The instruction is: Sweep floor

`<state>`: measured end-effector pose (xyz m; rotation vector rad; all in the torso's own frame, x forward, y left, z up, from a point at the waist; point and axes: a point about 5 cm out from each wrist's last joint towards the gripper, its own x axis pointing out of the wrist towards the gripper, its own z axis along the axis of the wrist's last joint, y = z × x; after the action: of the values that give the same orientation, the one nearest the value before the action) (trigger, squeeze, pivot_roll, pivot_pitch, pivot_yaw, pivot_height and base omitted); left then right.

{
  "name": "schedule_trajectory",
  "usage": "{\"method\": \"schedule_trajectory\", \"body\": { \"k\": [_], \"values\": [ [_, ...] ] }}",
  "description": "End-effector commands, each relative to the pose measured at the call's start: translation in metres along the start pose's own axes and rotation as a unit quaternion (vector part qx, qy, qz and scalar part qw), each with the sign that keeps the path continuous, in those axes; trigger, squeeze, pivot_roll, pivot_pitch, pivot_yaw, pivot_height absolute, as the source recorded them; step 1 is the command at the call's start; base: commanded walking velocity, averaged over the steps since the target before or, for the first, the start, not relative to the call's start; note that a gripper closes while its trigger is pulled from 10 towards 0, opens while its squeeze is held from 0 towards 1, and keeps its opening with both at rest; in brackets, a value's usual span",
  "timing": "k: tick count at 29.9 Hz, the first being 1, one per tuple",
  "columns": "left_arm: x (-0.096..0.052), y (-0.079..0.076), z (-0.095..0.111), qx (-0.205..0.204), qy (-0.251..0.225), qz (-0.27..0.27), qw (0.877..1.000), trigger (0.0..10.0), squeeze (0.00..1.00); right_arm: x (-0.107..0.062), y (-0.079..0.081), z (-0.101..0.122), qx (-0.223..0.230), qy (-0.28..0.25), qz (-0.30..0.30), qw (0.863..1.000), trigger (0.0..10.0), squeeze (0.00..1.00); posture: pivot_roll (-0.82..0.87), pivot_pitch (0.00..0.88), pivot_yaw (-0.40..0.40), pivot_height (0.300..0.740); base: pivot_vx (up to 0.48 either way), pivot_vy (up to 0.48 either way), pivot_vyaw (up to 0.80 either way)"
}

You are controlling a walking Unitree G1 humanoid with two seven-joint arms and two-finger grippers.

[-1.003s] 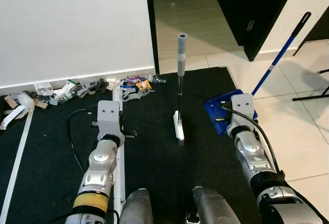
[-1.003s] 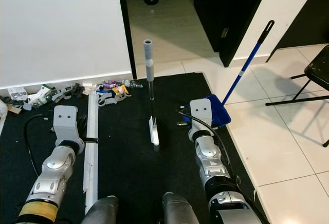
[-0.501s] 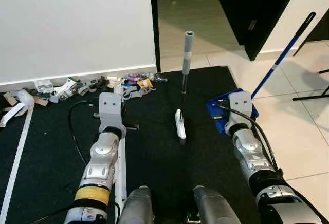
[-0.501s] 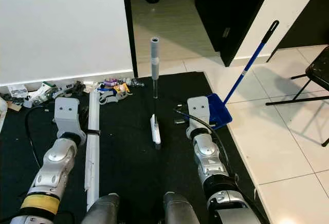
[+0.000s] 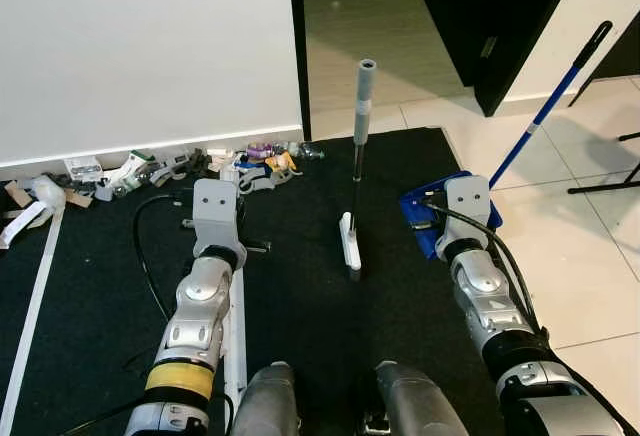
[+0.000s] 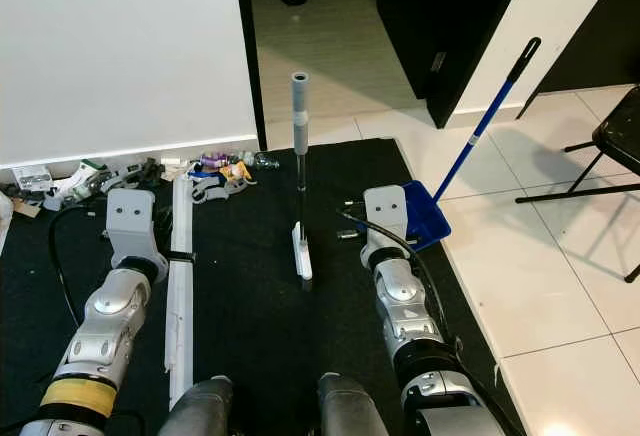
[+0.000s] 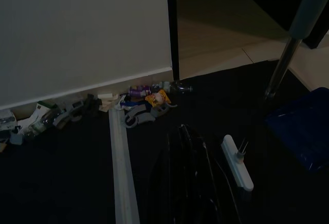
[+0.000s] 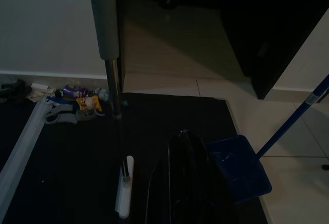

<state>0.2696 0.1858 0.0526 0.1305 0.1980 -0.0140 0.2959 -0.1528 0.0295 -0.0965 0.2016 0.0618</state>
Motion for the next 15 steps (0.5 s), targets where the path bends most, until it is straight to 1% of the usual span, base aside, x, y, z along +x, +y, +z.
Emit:
{"method": "schedule_trajectory", "body": {
  "k": [1,9,11,15],
  "values": [
    [-0.0034,0.0016,-0.0068,0.008,0.016,0.003,1.000,10.0,0.00,-0.0003,-0.0003,-0.0007,-0.005,0.005,0.000,1.000,10.0,0.00,0.03,0.018,-0.007,0.740,0.000,0.000,0.00],
    [-0.0046,0.0020,-0.0090,0.007,0.019,0.005,1.000,10.0,0.00,0.0010,-0.0033,0.0009,-0.004,0.003,-0.005,1.000,10.0,0.00,0.03,0.016,-0.009,0.740,0.000,0.000,0.00],
    [-0.0046,0.0021,-0.0092,0.006,0.020,0.005,1.000,10.0,0.00,0.0011,-0.0041,0.0009,-0.003,0.004,-0.008,1.000,10.0,0.00,0.03,0.016,-0.009,0.740,0.000,0.000,0.55],
    [-0.0048,0.0021,-0.0095,0.007,0.021,0.005,1.000,10.0,0.00,0.0014,-0.0058,0.0010,-0.006,0.006,-0.013,1.000,10.0,0.00,0.03,0.015,-0.009,0.740,0.000,0.000,0.80]
  ]
}}
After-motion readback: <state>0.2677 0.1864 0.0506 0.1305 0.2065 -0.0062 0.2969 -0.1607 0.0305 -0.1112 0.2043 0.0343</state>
